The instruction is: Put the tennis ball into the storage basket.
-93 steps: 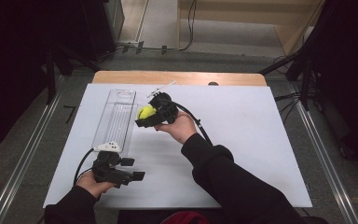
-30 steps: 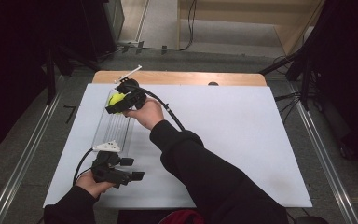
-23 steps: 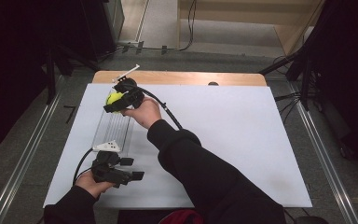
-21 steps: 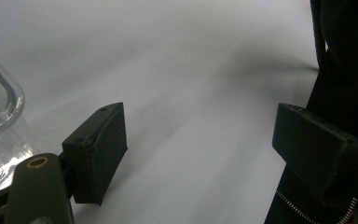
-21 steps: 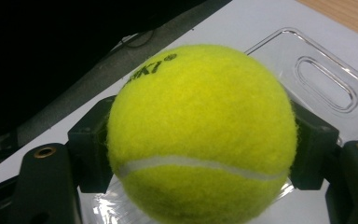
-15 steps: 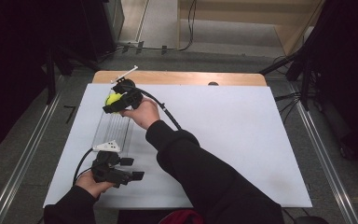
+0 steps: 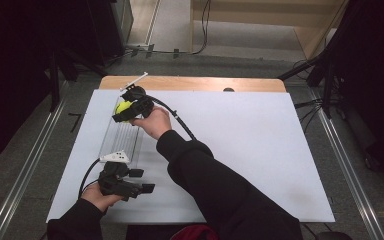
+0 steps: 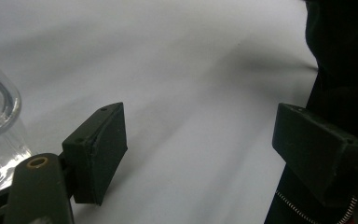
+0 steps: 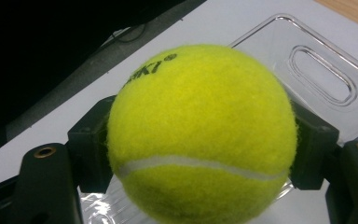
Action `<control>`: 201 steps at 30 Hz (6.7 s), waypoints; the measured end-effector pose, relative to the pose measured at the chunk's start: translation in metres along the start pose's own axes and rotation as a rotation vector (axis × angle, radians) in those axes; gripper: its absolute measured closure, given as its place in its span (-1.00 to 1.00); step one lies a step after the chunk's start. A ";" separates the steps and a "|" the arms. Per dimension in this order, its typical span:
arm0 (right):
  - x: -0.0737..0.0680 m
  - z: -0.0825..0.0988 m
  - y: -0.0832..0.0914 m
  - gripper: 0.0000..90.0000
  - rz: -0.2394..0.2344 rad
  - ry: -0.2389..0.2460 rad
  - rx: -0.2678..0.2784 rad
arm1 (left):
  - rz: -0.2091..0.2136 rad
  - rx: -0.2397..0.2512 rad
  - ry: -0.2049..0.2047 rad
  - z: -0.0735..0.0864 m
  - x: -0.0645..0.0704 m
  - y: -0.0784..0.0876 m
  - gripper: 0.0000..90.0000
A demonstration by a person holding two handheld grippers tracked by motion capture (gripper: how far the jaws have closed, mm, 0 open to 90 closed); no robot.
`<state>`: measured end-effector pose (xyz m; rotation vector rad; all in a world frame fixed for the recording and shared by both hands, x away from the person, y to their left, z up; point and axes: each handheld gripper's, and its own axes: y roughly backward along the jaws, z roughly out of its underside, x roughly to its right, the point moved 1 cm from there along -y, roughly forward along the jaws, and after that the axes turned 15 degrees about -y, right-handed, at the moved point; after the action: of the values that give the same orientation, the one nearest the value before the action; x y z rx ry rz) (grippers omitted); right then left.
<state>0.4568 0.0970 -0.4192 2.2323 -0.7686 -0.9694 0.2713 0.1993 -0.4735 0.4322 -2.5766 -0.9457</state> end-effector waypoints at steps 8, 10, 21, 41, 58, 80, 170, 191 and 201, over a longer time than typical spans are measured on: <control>0.001 0.002 -0.007 -0.49 0.010 0.006 -0.013 | 0.004 -0.001 -0.001 0.000 0.000 0.000 -0.60; 0.001 0.003 -0.010 -0.49 0.011 0.004 -0.018 | 0.003 -0.001 -0.001 0.000 0.000 0.000 -0.60; 0.003 0.012 -0.021 -0.49 0.012 0.013 -0.048 | 0.005 0.000 0.002 0.000 0.000 0.000 -0.60; 0.004 0.021 -0.036 -0.49 0.006 0.014 -0.065 | 0.013 0.003 0.005 0.000 0.000 -0.001 -0.60; 0.002 0.022 -0.036 -0.54 0.012 0.015 -0.058 | 0.013 0.002 0.004 0.000 0.000 -0.001 -0.60; -0.002 0.016 0.008 -0.72 -0.045 0.037 -0.028 | 0.009 -0.003 0.003 0.000 0.000 -0.002 -0.60; 0.080 0.110 0.104 -0.60 0.018 -0.026 -0.028 | 0.001 -0.027 0.001 0.001 -0.001 -0.004 -0.60; 0.092 0.128 0.133 -0.58 0.015 -0.026 0.005 | -0.002 -0.030 0.005 0.001 -0.002 -0.005 -0.60; 0.109 0.135 0.146 -0.58 0.015 -0.053 0.012 | -0.001 -0.026 0.001 0.001 0.000 -0.004 -0.60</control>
<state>0.3745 -0.1127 -0.4421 2.2157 -0.8155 -1.0225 0.2719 0.1970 -0.4766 0.4273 -2.5606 -0.9782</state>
